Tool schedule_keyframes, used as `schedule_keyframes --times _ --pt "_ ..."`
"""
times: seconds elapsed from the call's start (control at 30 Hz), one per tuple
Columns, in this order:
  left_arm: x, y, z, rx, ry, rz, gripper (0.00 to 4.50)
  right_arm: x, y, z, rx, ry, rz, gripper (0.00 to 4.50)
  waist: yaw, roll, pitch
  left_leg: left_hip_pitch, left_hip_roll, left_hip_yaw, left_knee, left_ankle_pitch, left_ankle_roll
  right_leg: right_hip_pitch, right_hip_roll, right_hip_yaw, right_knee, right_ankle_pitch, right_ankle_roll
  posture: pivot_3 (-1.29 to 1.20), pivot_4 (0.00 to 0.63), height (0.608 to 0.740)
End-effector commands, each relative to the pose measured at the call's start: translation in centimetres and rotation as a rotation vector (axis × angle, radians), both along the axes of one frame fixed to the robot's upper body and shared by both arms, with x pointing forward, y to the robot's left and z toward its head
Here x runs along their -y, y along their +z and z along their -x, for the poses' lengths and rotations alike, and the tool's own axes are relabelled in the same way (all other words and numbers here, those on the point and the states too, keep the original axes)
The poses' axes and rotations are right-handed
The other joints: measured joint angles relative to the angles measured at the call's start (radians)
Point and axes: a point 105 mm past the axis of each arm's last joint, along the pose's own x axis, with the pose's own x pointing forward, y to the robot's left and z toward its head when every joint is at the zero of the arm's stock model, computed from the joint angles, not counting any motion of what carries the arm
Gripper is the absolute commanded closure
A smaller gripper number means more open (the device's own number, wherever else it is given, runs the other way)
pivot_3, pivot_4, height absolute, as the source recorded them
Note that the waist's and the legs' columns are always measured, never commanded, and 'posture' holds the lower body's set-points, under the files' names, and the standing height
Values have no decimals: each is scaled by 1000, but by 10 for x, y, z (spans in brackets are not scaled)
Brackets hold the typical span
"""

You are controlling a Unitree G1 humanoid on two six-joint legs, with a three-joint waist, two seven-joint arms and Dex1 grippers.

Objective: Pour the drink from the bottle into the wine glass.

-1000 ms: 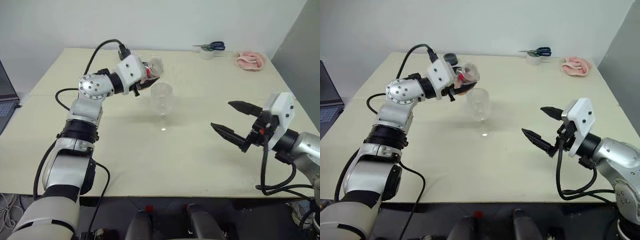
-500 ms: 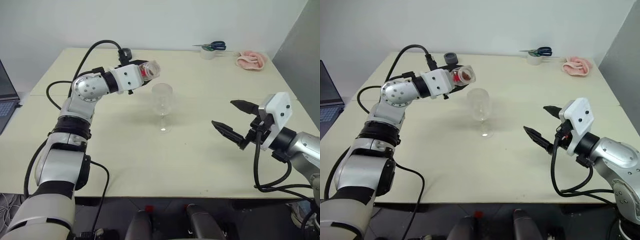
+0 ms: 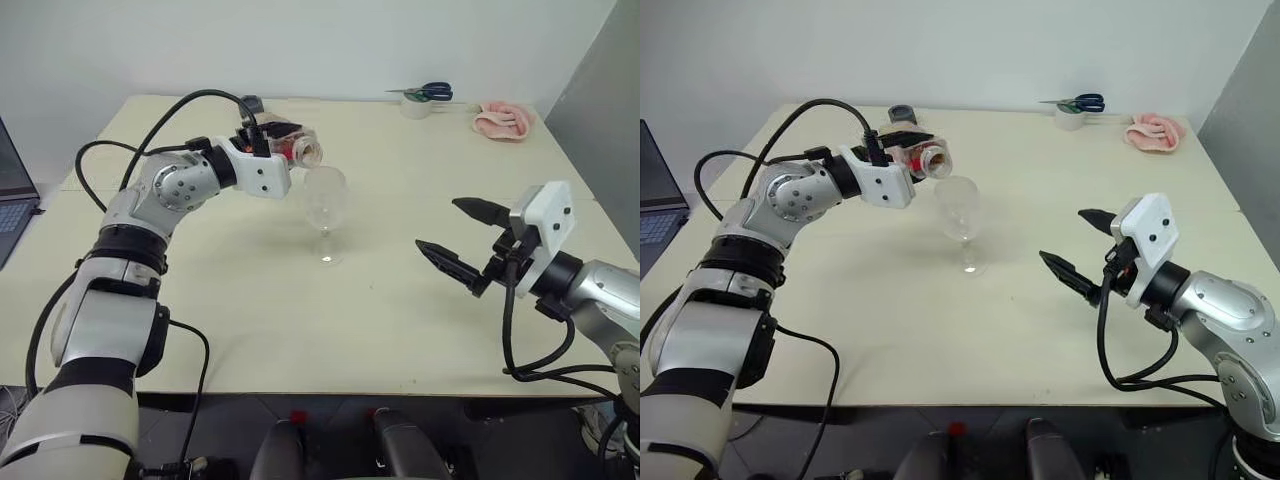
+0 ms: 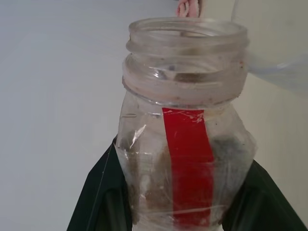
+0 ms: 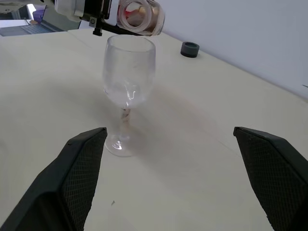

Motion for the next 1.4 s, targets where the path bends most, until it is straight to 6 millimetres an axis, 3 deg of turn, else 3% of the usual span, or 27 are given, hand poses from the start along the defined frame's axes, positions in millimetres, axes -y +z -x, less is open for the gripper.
schedule_keyframes --times 0.03,0.37,1.13,1.4 --pt "2 24 4 111 -15 -18 2766 -2 13 2 71 3 -9 0 0 0 0 0 0 0 0 0 0 0 0 0 0 0 0 0 150 740" --pt "3 35 3 228 1 -75 2766 -1 16 -1 84 -17 -10 0 1 0 0 0 0 0 0 0 0 0 0 0 0 0 0 0 150 740" --pt "1 43 2 276 11 -123 2766 0 18 -7 97 -35 -5 0 2 0 0 0 0 1 1 0 0 0 -1 0 1 0 0 0 150 740" --pt "-1 43 1 281 18 -130 2766 -10 16 3 74 47 -23 0 2 0 0 0 0 1 1 0 0 0 -1 0 2 1 -1 0 150 740"
